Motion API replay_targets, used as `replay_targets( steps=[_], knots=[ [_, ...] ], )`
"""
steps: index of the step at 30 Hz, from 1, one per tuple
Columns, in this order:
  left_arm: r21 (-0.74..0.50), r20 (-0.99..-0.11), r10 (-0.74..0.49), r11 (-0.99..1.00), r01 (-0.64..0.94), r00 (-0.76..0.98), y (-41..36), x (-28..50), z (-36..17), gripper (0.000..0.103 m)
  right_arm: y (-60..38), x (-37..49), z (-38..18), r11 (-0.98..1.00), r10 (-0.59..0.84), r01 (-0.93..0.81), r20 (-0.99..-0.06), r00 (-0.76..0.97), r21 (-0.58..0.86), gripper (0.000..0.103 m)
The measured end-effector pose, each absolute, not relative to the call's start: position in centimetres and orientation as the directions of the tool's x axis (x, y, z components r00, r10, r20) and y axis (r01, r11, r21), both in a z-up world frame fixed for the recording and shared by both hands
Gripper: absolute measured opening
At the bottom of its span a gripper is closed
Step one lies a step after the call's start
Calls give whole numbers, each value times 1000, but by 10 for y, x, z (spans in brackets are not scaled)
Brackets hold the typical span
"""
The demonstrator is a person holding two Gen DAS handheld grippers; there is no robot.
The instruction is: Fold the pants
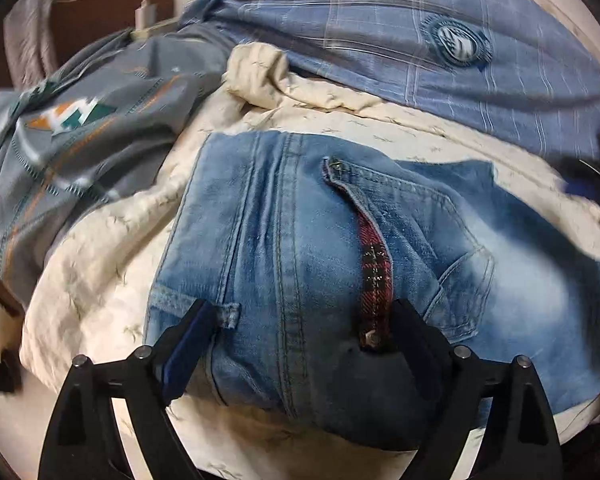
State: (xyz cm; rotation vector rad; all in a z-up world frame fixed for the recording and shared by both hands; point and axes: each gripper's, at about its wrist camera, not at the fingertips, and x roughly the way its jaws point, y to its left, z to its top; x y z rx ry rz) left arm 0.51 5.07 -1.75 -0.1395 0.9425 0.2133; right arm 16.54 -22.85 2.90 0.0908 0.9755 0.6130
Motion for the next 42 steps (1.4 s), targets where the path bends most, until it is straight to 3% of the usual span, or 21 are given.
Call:
replay_targets(
  steps=[6,8,10,14,17,21,23,28,32,35,36,37,38,40,42],
  knots=[
    [-27,-808,112,973,-227,579,55,11,-22,93,-142,214,-28,797,454,-542,-855,249,265,74],
    [-37,-809,101,974,-221,580,58,12,-21,93,-134,213,-37,788,435,-562,-873,222,249,39],
    [-47,-808,94,974,-223,581,60,13,-18,93,-130,212,-22,791,424,-569,-871,247,223,22],
    [-34,-794,101,977,-210,600,50,12,-15,93,-129,216,-19,817,389,-551,-868,310,169,19],
    [30,-799,137,982,-188,586,41,14,-21,96,-134,221,-33,830,432,-508,-840,328,229,22],
    [-3,-801,113,981,-192,588,48,14,-21,97,-158,213,-18,840,459,-455,-834,307,295,38],
    [3,-801,118,981,-192,588,47,14,-21,97,-190,195,4,853,490,-392,-785,379,343,64],
    [3,-801,124,979,-203,585,46,14,-21,97,-276,122,21,794,606,-278,-665,437,540,66],
    [14,-797,137,978,-209,588,45,13,-22,98,-358,88,-9,793,582,-109,-693,426,599,66],
    [21,-795,148,976,-217,589,44,14,-22,100,-406,114,-40,808,533,-26,-713,455,588,66],
    [21,-794,149,976,-218,590,44,14,-23,100,-420,127,-54,778,543,28,-694,472,627,65],
    [21,-791,150,976,-218,593,44,13,-23,100,-446,134,-72,624,633,127,-595,496,771,59],
    [20,-788,149,976,-217,597,44,13,-23,100,-457,133,-76,533,668,178,-540,511,827,59],
    [14,-782,146,976,-217,605,45,12,-23,100,-461,126,-57,559,647,111,-516,561,822,61],
    [11,-779,147,975,-221,610,45,11,-22,100,-459,117,-41,609,627,-19,-466,624,793,73]
  ],
)
